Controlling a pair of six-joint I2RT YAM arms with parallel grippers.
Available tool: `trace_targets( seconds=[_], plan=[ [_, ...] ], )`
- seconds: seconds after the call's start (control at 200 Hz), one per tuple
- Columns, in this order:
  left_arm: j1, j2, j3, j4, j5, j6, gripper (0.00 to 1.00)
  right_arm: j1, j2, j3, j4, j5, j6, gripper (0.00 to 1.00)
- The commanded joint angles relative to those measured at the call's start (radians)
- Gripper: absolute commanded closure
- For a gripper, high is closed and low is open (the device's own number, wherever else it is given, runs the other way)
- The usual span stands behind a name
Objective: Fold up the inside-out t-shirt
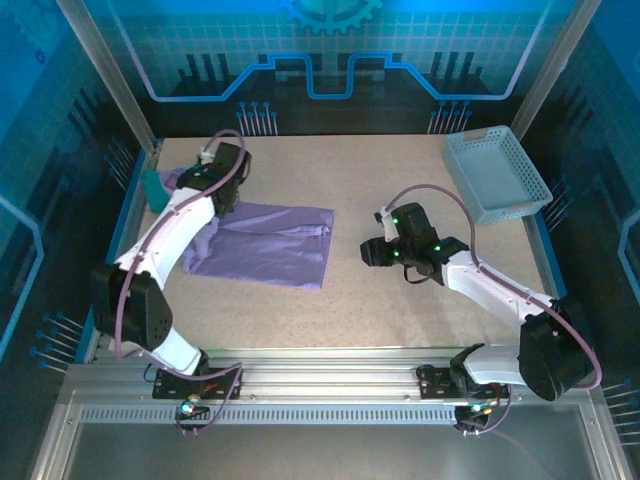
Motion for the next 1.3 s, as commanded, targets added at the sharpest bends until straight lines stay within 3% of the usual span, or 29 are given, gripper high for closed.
trace_targets(
  seconds=[0.0, 0.19, 0.295, 0.36, 0.485, 0.615, 0.755, 0.825, 0.955, 1.135, 1.296],
  plan=[
    [-0.098, 0.037, 0.066, -0.102, 0.043, -0.077, 1.0, -0.021, -0.012, -0.008, -0.033, 0.015, -0.018, 0.46],
    [-0.297, 0.195, 0.134, -0.049, 0.239, -0.189, 0.96, -0.048, -0.016, -0.007, -0.043, 0.016, -0.016, 0.46],
    [-0.365, 0.367, 0.276, -0.054, 0.344, -0.234, 0.76, -0.056, -0.023, -0.008, -0.046, 0.018, -0.016, 0.46],
    [-0.399, 0.452, 0.378, -0.061, 0.409, -0.231, 0.69, -0.058, -0.023, -0.009, -0.05, 0.025, -0.015, 0.46],
    [-0.408, 0.455, 0.418, -0.011, 0.494, -0.225, 0.54, -0.058, -0.019, -0.019, -0.039, 0.044, 0.004, 0.46],
    [-0.352, 0.269, 0.214, 0.078, 0.509, -0.227, 0.41, -0.051, 0.019, -0.018, 0.036, 0.001, 0.039, 0.44],
    [-0.208, -0.012, -0.191, 0.305, 0.723, -0.329, 0.36, 0.013, 0.149, 0.056, 0.123, 0.001, 0.055, 0.41],
    [-0.142, -0.087, -0.346, 0.411, 0.822, -0.372, 0.32, 0.038, 0.257, 0.175, 0.141, -0.023, 0.076, 0.39],
    [-0.075, -0.075, -0.455, 0.506, 0.957, -0.396, 0.28, 0.061, 0.472, 0.339, 0.165, -0.066, 0.124, 0.33],
    [-0.075, -0.012, -0.513, 0.609, 1.059, -0.415, 0.26, 0.036, 0.713, 0.541, 0.119, -0.12, 0.194, 0.35],
    [-0.113, -0.022, -0.589, 0.742, 1.14, -0.45, 0.26, 0.017, 0.8, 0.634, 0.095, -0.144, 0.198, 0.38]
  ],
)
